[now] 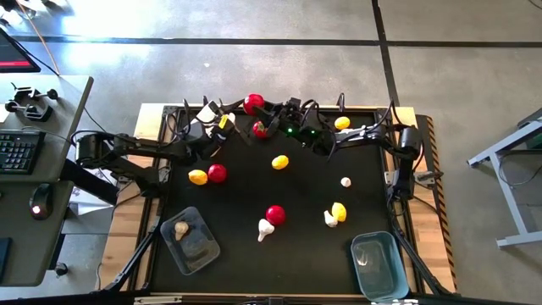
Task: Sort produce into baskets
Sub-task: Put the red tomato into the white bin
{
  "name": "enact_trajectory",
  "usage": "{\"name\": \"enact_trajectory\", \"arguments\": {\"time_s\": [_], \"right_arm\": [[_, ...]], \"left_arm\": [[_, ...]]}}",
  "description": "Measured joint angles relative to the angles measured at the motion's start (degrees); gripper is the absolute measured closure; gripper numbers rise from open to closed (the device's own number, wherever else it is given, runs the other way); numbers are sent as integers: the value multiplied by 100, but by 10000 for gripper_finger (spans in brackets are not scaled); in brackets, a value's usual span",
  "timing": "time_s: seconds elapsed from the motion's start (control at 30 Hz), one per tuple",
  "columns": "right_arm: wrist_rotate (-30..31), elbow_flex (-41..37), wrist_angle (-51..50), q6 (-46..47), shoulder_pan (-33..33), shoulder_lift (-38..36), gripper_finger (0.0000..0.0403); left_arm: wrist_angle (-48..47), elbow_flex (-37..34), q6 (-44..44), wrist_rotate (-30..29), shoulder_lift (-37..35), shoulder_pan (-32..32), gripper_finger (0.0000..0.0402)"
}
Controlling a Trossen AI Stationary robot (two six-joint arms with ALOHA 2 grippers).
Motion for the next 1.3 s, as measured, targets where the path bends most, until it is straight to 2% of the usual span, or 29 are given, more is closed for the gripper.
{"name": "enact_trajectory", "arguments": {"time_s": [0.43, 0.83, 1.13, 1.3], "right_arm": [[2, 0, -63, -404, -13, 0, 95], [2, -2, -86, -788, -47, -7, 91], [-189, -2, -249, -632, -149, -28, 91], [-249, -2, -318, -799, -167, -31, 91]], "left_arm": [[-167, 0, 17, -4, 0, 2, 157], [-458, 0, 17, -193, -9, 0, 158], [-728, -1, 13, -367, -20, -2, 159], [-1219, -2, 3, -660, -190, -1, 159]]}}
